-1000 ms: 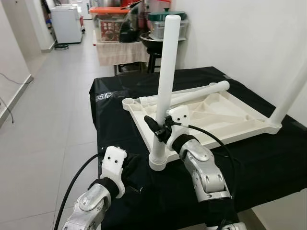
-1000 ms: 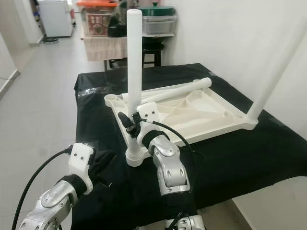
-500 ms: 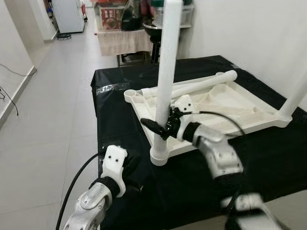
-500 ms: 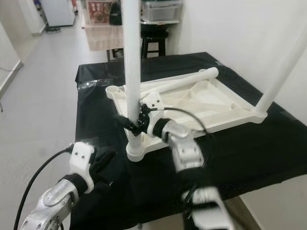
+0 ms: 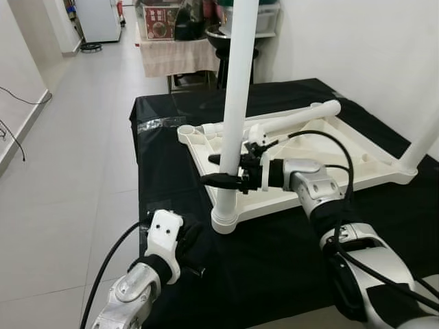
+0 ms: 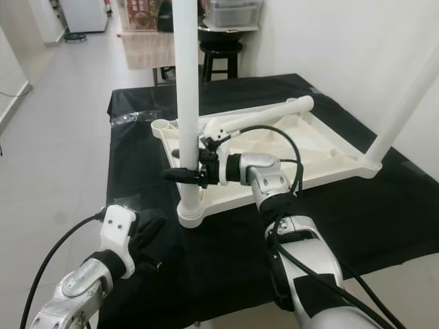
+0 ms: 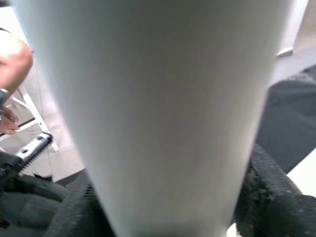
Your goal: Building children table
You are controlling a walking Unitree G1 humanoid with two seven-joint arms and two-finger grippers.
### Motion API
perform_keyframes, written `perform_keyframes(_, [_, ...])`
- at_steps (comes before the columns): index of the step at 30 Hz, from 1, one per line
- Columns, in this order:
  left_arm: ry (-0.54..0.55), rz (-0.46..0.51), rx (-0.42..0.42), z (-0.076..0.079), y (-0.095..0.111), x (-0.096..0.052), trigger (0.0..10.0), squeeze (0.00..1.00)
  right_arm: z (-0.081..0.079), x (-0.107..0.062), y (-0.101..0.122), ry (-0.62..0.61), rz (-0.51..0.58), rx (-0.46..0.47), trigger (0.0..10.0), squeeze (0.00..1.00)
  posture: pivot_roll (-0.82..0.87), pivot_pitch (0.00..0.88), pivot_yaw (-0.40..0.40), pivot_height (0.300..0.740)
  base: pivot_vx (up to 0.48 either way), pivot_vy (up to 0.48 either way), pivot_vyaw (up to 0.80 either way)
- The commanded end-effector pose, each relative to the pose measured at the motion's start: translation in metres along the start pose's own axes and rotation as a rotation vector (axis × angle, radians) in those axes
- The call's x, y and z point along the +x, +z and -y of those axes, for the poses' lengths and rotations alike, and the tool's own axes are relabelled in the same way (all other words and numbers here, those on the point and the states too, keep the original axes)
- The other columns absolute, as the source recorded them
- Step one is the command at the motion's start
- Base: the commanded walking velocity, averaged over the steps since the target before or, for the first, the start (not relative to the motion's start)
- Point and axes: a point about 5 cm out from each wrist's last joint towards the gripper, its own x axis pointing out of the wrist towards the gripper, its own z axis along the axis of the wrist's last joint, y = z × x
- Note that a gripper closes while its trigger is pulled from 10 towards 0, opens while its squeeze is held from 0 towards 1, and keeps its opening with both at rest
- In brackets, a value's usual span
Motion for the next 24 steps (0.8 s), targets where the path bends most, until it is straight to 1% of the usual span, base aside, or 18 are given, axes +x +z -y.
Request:
perform_keyframes(1, [0.005, 0.005, 0.01, 0.0, -0.001, -0.001, 10.0, 0.0, 0.003, -0.006, -0.006, -0.046, -0.011, 0.01, 0.0, 0.0, 0.07, 0.023, -0.051, 0.74, 0.0, 0.0, 0.0])
perform_keyframes(4, [-0.001, 0.033, 0.023, 0.003, 0.002, -0.002, 10.0, 0.0, 0.007, -0.017, -0.026, -0.12, -0.031, 0.024, 0.0, 0.0, 0.06, 0.023, -0.05, 0.74, 0.0, 0.0, 0.0])
perform_keyframes(5, [-0.001, 0.033, 0.023, 0.003, 0.002, -0.002, 10.0, 0.0, 0.007, -0.017, -0.026, -0.12, -0.031, 0.024, 0.0, 0.0, 0.06, 0.023, -0.05, 0.74, 0.0, 0.0, 0.0])
perform_keyframes(7, [-0.013, 0.064, 0.038, 0.006, 0.006, -0.005, 10.0, 0.0, 0.009, -0.024, -0.041, -0.204, -0.065, 0.032, 0.0, 0.0, 0.06, 0.027, -0.049, 0.74, 0.0, 0.0, 0.0])
perform_keyframes(8, [-0.013, 0.064, 0.038, 0.006, 0.006, -0.005, 10.0, 0.0, 0.009, -0.024, -0.041, -0.204, -0.065, 0.032, 0.0, 0.0, 0.06, 0.027, -0.049, 0.74, 0.0, 0.0, 0.0])
perform_keyframes(10, [-0.032, 0.101, 0.051, 0.009, 0.01, -0.009, 10.0, 0.0, 0.01, -0.032, -0.064, -0.363, -0.126, 0.075, 0.0, 0.0, 0.05, 0.033, -0.048, 0.74, 0.0, 0.0, 0.0])
perform_keyframes(12, [-0.032, 0.101, 0.051, 0.009, 0.01, -0.009, 10.0, 0.0, 0.01, -0.032, -0.064, -0.363, -0.126, 0.075, 0.0, 0.0, 0.05, 0.033, -0.048, 0.74, 0.0, 0.0, 0.0])
perform_keyframes(13, [-0.045, 0.116, 0.055, 0.01, 0.012, -0.012, 10.0, 0.0, 0.01, -0.035, -0.078, -0.592, -0.152, 0.157, 0.0, 0.0, 0.06, 0.039, -0.054, 0.74, 0.0, 0.0, 0.0])
perform_keyframes(14, [-0.045, 0.116, 0.055, 0.01, 0.012, -0.012, 10.0, 0.0, 0.01, -0.035, -0.078, -0.592, -0.152, 0.157, 0.0, 0.0, 0.06, 0.039, -0.054, 0.74, 0.0, 0.0, 0.0])
perform_keyframes(15, [-0.057, 0.128, 0.054, 0.011, 0.013, -0.015, 10.0, 0.0, -0.011, -0.028, -0.089, -0.73, -0.163, 0.2, 0.0, 0.0, 0.05, 0.042, -0.048, 0.74, 0.0, 0.0, 0.0])
perform_keyframes(16, [-0.067, 0.132, 0.046, 0.012, 0.014, -0.017, 10.0, 0.0, -0.039, -0.022, -0.093, -0.801, -0.163, 0.244, 0.0, 0.0, 0.05, 0.048, -0.04, 0.74, 0.0, 0.0, 0.0])
perform_keyframes(17, [-0.071, 0.131, 0.038, 0.011, 0.013, -0.018, 10.0, 0.0, -0.06, -0.017, -0.091, -0.832, -0.156, 0.245, 0.0, 0.0, 0.04, 0.046, -0.033, 0.74, 0.0, 0.0, 0.0])
perform_keyframes(18, [-0.071, 0.131, 0.038, 0.011, 0.013, -0.018, 10.0, 0.0, -0.06, -0.017, -0.091, -0.832, -0.156, 0.245, 0.0, 0.0, 0.04, 0.046, -0.033, 0.74, 0.0, 0.0, 0.0])
perform_keyframes(19, [-0.069, 0.128, 0.025, 0.011, 0.012, -0.019, 10.0, 0.0, -0.07, -0.013, -0.085, -0.823, -0.134, 0.206, 0.0, 0.0, 0.03, 0.039, -0.024, 0.74, 0.0, 0.0, 0.0])
perform_keyframes(20, [-0.069, 0.128, 0.025, 0.011, 0.012, -0.019, 10.0, 0.0, -0.07, -0.013, -0.085, -0.823, -0.134, 0.206, 0.0, 0.0, 0.03, 0.039, -0.024, 0.74, 0.0, 0.0, 0.0])
perform_keyframes(21, [-0.068, 0.125, 0.013, 0.01, 0.012, -0.019, 10.0, 0.0, -0.07, -0.009, -0.081, -0.809, -0.126, 0.161, 0.0, 0.0, 0.03, 0.037, -0.024, 0.74, 0.0, 0.0, 0.0])
perform_keyframes(23, [-0.08, 0.114, -0.005, 0.01, 0.009, -0.02, 10.0, 0.0, -0.054, -0.004, -0.078, -0.793, -0.112, 0.149, 0.0, 0.0, 0.04, 0.036, -0.029, 0.74, 0.0, 0.0, 0.0])
perform_keyframes(24, [-0.08, 0.114, -0.005, 0.01, 0.009, -0.02, 10.0, 0.0, -0.054, -0.004, -0.078, -0.793, -0.112, 0.149, 0.0, 0.0, 0.04, 0.036, -0.029, 0.74, 0.0, 0.0, 0.0])
